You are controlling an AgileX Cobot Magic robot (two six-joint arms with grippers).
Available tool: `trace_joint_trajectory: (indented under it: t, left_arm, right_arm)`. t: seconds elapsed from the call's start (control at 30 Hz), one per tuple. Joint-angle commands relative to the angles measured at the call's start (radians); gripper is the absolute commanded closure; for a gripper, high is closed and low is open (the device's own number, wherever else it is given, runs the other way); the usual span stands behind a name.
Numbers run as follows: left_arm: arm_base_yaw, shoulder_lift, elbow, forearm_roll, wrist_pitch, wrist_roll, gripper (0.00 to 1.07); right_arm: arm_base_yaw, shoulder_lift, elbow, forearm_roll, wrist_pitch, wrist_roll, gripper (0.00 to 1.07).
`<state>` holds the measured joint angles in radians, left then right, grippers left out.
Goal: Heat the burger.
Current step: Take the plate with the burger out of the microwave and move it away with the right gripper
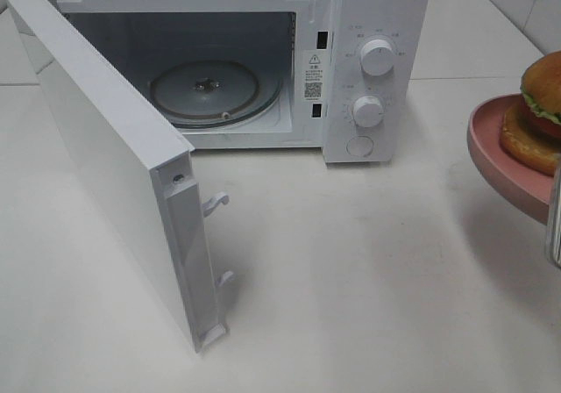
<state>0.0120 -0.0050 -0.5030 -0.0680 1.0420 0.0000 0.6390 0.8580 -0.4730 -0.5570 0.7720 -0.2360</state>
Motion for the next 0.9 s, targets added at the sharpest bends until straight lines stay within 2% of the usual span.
trace_joint_trajectory:
  t: [0.03, 0.47, 0.9]
  left_arm:
    - [0.000, -0.020, 0.004, -0.008, -0.006, 0.000, 0.09]
    - [0.000, -0.020, 0.004, -0.008, -0.006, 0.000, 0.09]
    - [0.000, -0.020, 0.004, -0.008, -0.006, 0.000, 0.09]
  right_arm:
    - [-0.006, -0.010, -0.006, -0.100, 0.009, 0.096, 1.06]
    - [-0.006, 0.021, -0.006, -0.203, 0.118, 0.359, 1.06]
    - [-0.006, 0.236, -0.006, -0.289, 0.151, 0.776, 1.06]
